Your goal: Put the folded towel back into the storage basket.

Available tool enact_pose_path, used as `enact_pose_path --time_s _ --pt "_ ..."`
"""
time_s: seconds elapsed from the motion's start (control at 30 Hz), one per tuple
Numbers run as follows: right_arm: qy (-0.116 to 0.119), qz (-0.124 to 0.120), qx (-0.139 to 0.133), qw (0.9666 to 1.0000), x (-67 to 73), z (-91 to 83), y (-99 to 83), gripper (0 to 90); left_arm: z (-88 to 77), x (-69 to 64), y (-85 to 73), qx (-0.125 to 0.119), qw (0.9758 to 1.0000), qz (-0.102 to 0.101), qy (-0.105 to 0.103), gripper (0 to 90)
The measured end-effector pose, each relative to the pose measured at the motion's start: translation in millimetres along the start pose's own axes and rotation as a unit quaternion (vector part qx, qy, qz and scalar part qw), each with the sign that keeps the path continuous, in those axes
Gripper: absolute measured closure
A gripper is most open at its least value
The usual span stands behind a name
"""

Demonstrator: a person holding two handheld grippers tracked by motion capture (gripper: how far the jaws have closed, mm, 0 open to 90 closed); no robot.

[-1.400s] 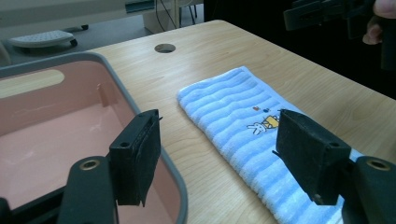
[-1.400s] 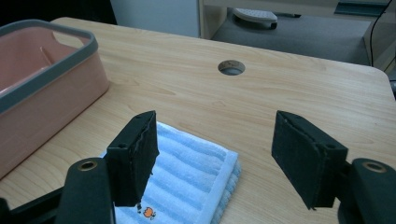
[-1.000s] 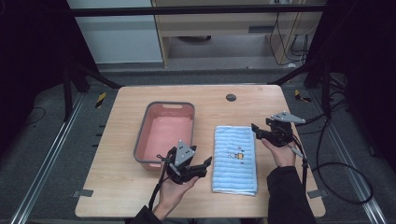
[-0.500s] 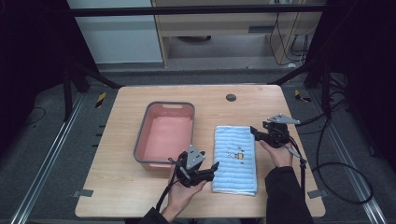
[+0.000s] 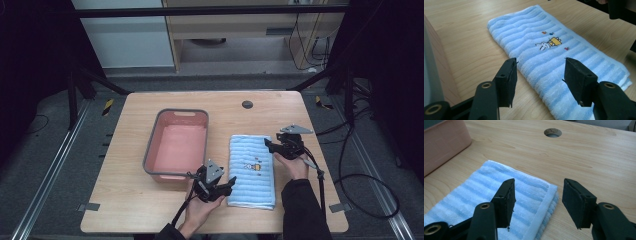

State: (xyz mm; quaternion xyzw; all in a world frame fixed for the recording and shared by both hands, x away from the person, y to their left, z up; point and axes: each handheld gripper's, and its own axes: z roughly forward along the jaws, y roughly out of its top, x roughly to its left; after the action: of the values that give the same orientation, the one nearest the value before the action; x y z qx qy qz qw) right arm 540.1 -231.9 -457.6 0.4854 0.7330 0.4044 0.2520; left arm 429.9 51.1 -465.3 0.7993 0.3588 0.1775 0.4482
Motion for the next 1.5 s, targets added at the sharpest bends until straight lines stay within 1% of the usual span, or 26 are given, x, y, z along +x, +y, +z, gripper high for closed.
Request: enact_pose_path --time_s 0.1,0.2,0.27,0.33,0.43,0.57,0.7,0.77,0.87,0.97,1.13,1.3,1.4,1.47,1.5 --pt "-0.007 0.006 0.001 1.0 -1.4 2.8 -3.3 45.6 3.4 -0.4 -3.4 0.007 1.0 0.001 0.0 44.0" --pt "-0.017 0.008 0.009 0.9998 -3.5 6.1 -7.8 47.0 7.4 -1.0 -7.2 0.014 0.9999 0.0 0.002 45.2" --pt "-0.015 0.011 0.017 0.9997 -4.7 9.1 -10.4 47.5 10.2 -1.8 -9.4 0.018 0.9998 -0.002 0.002 45.6" --pt "-0.019 0.007 0.022 0.9996 -4.5 11.4 -12.2 48.6 13.3 -2.6 -11.5 0.02 0.9998 -0.003 0.002 46.0" --pt "-0.014 0.009 0.027 0.9995 -4.9 13.7 -13.7 50.1 17.0 -3.8 -13.6 0.03 0.9995 -0.001 0.006 47.0" --pt "-0.009 0.009 0.033 0.9994 -4.4 16.8 -15.8 51.0 20.8 -5.5 -15.8 0.035 0.9993 -0.004 0.01 48.8" --pt "-0.006 0.019 0.042 0.9989 -4.8 19.6 -18.6 52.0 24.1 -6.0 -18.9 0.045 0.9989 -0.006 0.01 50.3" --pt "-0.006 0.02 0.046 0.9987 -4.5 21.1 -19.8 52.6 25.2 -5.9 -20.5 0.05 0.9987 -0.004 0.012 50.9" --pt "-0.003 0.016 0.053 0.9984 -3.1 23.6 -21.0 53.1 27.6 -6.5 -22.8 0.053 0.9985 -0.009 0.011 52.0" --pt "-0.001 0.014 0.062 0.998 -2.4 27.0 -22.8 53.7 30.0 -7.3 -24.4 0.059 0.9981 -0.008 0.013 52.9" --pt "0.002 0.018 0.075 0.997 -3.6 30.5 -26.2 54.6 32.9 -8.4 -25.7 0.063 0.9978 -0.014 0.016 53.9" --pt "0.004 0.019 0.083 0.9964 -3.3 32.6 -27.9 57.9 34.1 -8.2 -25.8 0.066 0.9975 -0.023 0.012 57.3" --pt "0.01 0.028 0.086 0.9959 -3.5 33.3 -28.7 61.0 34.5 -9.0 -25.8 0.068 0.9973 -0.026 0.012 60.0" --pt "0.016 0.04 0.089 0.9951 -3.3 33.0 -28.8 63.6 34.6 -10.0 -25.9 0.067 0.9973 -0.026 0.012 61.6" --pt "0.016 0.038 0.088 0.9953 -3.3 33.2 -29.1 65.0 34.6 -10.5 -25.8 0.067 0.9973 -0.026 0.012 62.9"
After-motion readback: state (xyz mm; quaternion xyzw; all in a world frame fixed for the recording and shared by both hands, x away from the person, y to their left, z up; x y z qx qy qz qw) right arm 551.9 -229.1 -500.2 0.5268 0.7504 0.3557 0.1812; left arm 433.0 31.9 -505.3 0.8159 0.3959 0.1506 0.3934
